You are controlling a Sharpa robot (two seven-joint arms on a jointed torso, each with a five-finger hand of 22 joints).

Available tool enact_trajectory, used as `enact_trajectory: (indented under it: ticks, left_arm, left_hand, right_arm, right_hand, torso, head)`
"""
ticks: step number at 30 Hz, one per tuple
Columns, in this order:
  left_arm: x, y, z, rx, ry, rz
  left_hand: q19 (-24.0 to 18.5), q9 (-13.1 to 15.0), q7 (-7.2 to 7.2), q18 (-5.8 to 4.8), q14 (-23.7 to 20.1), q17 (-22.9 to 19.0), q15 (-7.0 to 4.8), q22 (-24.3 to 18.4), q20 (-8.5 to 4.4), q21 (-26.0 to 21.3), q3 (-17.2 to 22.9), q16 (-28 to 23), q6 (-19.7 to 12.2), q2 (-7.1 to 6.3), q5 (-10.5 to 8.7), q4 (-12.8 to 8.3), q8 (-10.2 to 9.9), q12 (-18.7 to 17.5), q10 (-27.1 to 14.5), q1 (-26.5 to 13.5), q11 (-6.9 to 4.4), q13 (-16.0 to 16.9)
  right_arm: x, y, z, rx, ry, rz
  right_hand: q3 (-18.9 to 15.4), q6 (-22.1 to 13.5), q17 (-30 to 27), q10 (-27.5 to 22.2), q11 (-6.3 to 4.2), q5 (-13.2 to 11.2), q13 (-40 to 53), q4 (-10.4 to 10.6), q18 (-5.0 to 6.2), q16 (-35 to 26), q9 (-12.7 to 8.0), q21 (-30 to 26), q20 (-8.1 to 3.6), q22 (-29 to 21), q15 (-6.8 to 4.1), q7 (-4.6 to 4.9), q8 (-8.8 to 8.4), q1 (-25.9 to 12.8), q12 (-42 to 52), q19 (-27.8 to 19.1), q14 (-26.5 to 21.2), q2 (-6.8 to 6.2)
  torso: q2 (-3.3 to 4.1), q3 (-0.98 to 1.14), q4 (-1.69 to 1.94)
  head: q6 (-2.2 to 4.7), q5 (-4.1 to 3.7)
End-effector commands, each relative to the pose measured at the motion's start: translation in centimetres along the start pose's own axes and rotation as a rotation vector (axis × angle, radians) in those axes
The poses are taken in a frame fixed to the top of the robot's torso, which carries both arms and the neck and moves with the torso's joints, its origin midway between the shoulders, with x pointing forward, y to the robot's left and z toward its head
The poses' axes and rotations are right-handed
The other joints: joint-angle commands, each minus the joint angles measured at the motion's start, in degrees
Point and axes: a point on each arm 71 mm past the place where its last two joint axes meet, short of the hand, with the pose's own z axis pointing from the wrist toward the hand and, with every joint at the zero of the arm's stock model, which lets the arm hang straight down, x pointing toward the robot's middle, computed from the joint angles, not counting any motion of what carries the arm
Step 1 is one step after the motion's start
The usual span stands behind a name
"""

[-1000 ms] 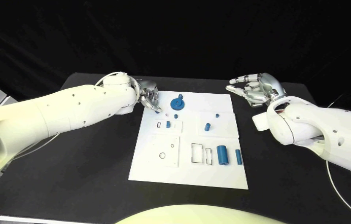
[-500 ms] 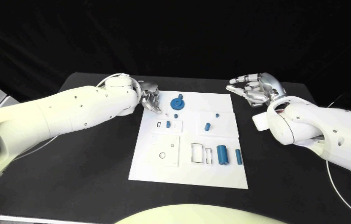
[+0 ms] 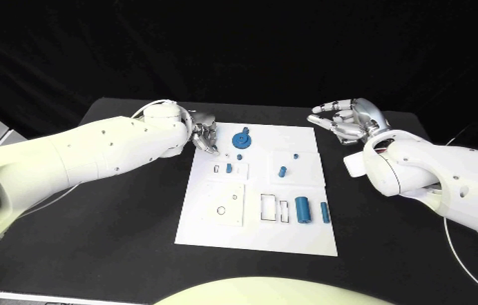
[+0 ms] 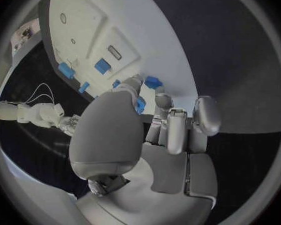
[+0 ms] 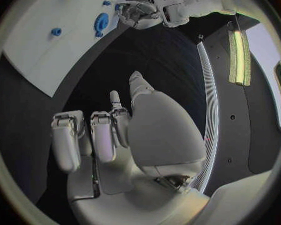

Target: Assemble the parts on the task board

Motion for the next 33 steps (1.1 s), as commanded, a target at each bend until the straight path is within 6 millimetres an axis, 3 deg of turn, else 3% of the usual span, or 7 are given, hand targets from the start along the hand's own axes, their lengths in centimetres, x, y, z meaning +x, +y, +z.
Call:
enact_trajectory:
  ticks: [1, 17, 24, 33]
  left_arm:
    - [0.3, -0.2, 0.1, 0.011, 0.024, 0.012]
    - [0.7, -0.1, 0.4, 0.006, 0.033, 0.011]
    - [0.9, -0.1, 0.5, 0.011, 0.054, 0.006]
    - [1.3, -0.1, 0.5, 0.014, 0.098, 0.009]
  left_hand:
    - [0.12, -0.03, 0.1, 0.72, 2.96, 7.44, -0.47, 0.04, -0.14, -0.15, -0.33, 0.25, 0.2, -0.08, -0.2, 0.11, 0.22, 0.28, 0.19, 0.43, -0.11, -0.09]
    - [0.1, -0.23, 0.1, 0.72, 2.95, 7.42, -0.51, 0.07, -0.22, -0.2, -0.71, 0.27, -0.2, 1.04, -0.88, 0.15, 0.44, 0.11, -0.11, 1.79, -0.14, -0.56]
    - [0.03, -0.92, 0.12, 0.73, 3.04, 7.66, -0.49, 0.06, -0.24, -0.26, -0.1, 0.42, -0.47, 3.03, -0.86, 0.17, 0.07, -0.14, -0.38, 2.72, -0.13, -1.08]
    - [-1.0, -3.38, 0.33, 0.95, 2.88, 7.57, -0.28, -0.79, -0.08, -0.97, 2.06, 0.43, -0.44, 6.18, -0.49, 0.06, -2.24, -2.86, -2.68, 5.0, 0.06, -4.58]
  right_arm:
    - [0.2, 0.1, 0.0, -0.008, 0.015, 0.001]
    - [0.1, 0.1, 0.0, -0.008, 0.014, 0.001]
    - [0.2, 0.1, 0.0, -0.008, 0.014, 0.001]
    - [0.2, 0.1, 0.0, -0.008, 0.014, 0.001]
  right_hand:
    - [-0.25, -0.35, 9.27, -0.11, 0.0, 0.11, 7.87, -0.07, 0.14, -0.2, 0.05, -0.02, 0.08, 14.16, -0.11, 0.04, 0.33, -0.23, -0.25, 4.92, 4.52, 0.16]
    - [-0.25, -0.35, 9.27, -0.11, 0.0, 0.11, 7.87, -0.07, 0.14, -0.2, 0.05, -0.02, 0.08, 14.16, -0.11, 0.04, 0.33, -0.23, -0.25, 4.92, 4.52, 0.16]
    - [-0.3, -0.42, 9.19, -0.07, -0.01, 0.11, 7.9, -0.07, 0.14, -0.25, 0.08, -0.03, 0.06, 14.16, -0.12, 0.03, 0.43, -0.2, -0.19, 4.93, 4.51, 0.24]
    - [-0.3, -0.42, 9.19, -0.07, -0.01, 0.11, 7.9, -0.07, 0.14, -0.25, 0.08, -0.03, 0.06, 14.16, -0.12, 0.03, 0.43, -0.2, -0.19, 4.93, 4.51, 0.24]
  torso:
    - [0.02, 0.02, -0.03]
    - [0.01, 0.03, -0.04]
    - [-0.03, 0.05, -0.06]
    - [-0.06, 0.04, -0.03]
  head:
    - [-0.07, -0.03]
    - [-0.3, -0.17]
    - [-0.38, -0.23]
    - [-0.37, -0.28]
